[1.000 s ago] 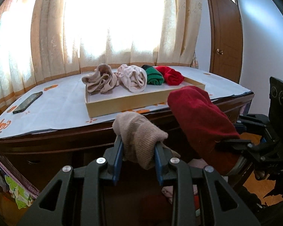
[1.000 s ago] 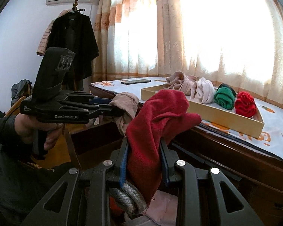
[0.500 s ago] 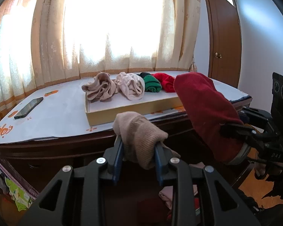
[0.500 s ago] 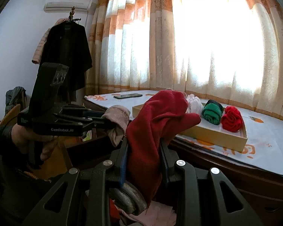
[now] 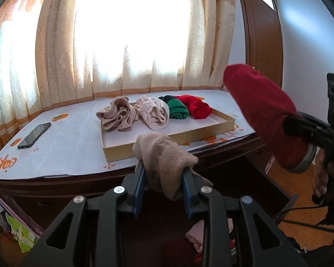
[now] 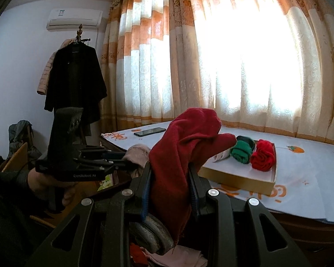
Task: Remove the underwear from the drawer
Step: 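Carry both held socks up over the table toward the tray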
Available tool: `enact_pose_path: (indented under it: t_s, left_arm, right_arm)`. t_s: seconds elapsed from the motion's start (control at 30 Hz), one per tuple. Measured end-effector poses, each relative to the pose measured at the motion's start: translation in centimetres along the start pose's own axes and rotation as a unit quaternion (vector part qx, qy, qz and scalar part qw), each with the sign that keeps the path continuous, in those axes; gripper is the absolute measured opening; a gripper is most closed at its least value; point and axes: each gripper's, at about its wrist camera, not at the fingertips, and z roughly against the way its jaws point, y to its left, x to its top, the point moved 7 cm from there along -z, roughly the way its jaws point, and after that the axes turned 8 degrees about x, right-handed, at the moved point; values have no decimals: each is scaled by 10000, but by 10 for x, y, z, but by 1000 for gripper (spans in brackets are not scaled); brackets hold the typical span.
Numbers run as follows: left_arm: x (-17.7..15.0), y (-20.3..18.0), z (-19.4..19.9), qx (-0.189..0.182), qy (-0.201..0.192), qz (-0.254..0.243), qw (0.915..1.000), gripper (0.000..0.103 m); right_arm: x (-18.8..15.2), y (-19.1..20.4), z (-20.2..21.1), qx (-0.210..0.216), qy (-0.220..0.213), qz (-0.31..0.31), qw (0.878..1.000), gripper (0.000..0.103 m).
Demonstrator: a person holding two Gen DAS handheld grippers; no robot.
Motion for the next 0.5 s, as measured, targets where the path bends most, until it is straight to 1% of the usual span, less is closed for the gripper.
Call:
enact_pose_path:
  t_s: [0.13,0.27,0.37,0.5]
  left_arm:
    - [9,-1,1,29,-73,-85,9999,28]
    - [21,-1,5,33,-173,-134,9998,28]
    - [32,-1,10,20,-266,-163,9995,28]
    - [43,-2,14,-6,-333,-200,9992,28]
  right_arm:
    - [13,-4,4,-178,55,115,9998,32]
    - [32,-14,10,-309,-55,87,9995,32]
    - [47,-19,18,-283,-204,48,9994,32]
    - [69,-20,30,-147,-411,-37,9990,32]
